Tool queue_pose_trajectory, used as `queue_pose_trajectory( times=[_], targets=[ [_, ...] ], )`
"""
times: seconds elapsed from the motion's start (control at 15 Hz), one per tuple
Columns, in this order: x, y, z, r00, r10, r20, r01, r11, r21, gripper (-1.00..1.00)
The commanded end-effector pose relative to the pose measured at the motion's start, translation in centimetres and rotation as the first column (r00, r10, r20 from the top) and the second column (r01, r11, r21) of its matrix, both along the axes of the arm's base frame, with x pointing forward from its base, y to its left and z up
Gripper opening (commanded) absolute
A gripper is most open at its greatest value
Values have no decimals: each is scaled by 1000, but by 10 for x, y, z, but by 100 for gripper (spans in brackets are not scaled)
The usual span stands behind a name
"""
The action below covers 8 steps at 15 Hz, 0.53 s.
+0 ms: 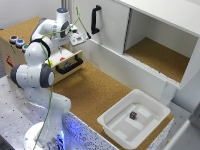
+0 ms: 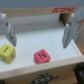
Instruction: Go towards the pink block and lift it
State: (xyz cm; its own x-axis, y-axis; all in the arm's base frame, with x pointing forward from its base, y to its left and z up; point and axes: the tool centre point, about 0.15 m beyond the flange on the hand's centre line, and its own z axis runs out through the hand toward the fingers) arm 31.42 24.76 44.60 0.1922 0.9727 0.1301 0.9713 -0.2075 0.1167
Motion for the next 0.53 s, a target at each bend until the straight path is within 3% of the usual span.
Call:
queue_pose_trajectory(
  times=[0.0,0.27,0.47],
  targets=[
    [-2,57,-29,996,82,-38,-85,993,-82,100],
    [-14,61,-64,972,224,-77,-232,966,-115,100],
    [-16,53,-79,947,317,-56,-322,940,-113,100]
  ],
)
